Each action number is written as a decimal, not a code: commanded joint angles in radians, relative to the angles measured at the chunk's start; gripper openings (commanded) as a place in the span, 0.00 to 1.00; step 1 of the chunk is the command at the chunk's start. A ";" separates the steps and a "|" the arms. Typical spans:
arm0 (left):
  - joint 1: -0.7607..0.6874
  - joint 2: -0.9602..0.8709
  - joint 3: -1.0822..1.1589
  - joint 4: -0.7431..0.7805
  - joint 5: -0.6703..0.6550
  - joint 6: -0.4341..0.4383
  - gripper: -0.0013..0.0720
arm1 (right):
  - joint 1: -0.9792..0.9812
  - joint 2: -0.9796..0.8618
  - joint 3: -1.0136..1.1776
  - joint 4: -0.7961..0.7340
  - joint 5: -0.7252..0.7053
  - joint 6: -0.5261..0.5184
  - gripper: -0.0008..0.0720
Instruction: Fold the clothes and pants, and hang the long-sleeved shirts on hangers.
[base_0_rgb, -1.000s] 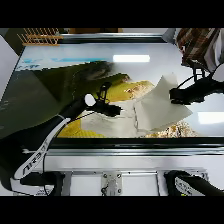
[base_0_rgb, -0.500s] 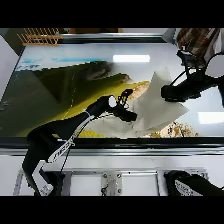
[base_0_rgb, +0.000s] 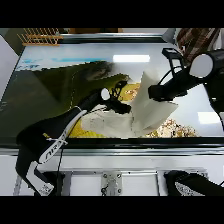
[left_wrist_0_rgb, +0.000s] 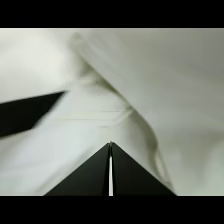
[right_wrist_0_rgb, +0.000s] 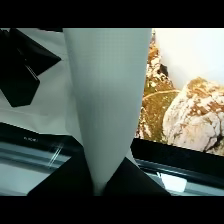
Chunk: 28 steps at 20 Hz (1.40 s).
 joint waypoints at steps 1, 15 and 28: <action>0.121 0.106 0.001 0.156 -0.030 -0.013 0.03 | 0.094 -0.043 0.005 0.002 -0.068 0.061 0.03; 0.641 0.410 0.001 0.179 -0.181 -0.016 0.03 | 0.462 -0.303 0.008 0.125 -0.510 0.492 0.03; 0.611 0.634 -0.249 0.167 -0.153 -0.016 0.03 | 0.481 -0.270 -0.037 0.254 -0.801 0.302 0.78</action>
